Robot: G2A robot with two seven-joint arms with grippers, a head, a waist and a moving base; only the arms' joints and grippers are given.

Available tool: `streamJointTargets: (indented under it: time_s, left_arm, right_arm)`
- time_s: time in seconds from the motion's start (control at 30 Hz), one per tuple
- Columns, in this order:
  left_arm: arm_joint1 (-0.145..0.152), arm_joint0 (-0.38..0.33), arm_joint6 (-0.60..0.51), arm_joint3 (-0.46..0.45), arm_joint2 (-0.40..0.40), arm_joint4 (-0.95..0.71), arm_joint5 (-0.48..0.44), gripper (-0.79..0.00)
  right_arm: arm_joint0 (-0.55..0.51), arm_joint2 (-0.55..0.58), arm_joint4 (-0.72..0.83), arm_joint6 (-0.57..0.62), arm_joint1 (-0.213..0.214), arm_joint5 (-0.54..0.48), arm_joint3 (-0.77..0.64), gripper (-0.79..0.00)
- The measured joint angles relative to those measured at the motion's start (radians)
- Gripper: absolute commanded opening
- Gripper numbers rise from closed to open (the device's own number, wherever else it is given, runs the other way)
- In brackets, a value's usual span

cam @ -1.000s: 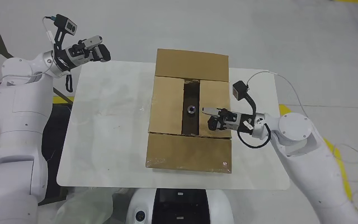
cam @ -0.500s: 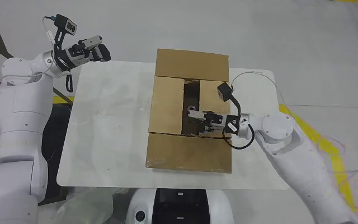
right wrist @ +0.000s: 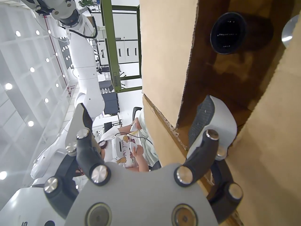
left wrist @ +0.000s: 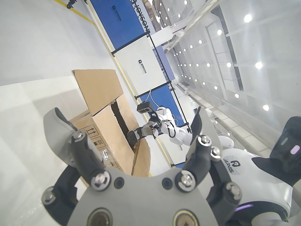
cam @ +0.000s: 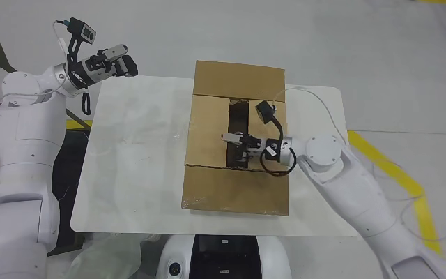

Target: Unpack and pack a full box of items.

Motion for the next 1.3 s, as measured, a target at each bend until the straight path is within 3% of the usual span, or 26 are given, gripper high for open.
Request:
streamJointTargets:
  time_s: [0.37,0.67,0.97,1.3]
  left_arm:
    - [0.000,0.000,0.000,0.000,0.000,0.000,0.000,0.000]
    - [0.000,0.000,0.000,0.000,0.000,0.000,0.000,0.000]
    - [0.000,0.000,0.000,0.000,0.000,0.000,0.000,0.000]
    - [0.000,0.000,0.000,0.000,0.000,0.000,0.000,0.000]
  right_arm:
    - [0.057,-0.072,0.065,0.036,-0.042,-0.035,0.102,0.000]
    - [0.084,-0.068,0.186,0.100,-0.065,-0.069,0.155,0.000]
    - [0.072,-0.031,0.252,0.145,-0.070,-0.122,0.102,0.000]
    - [0.071,-0.074,0.267,0.068,-0.103,-0.211,0.052,0.000]
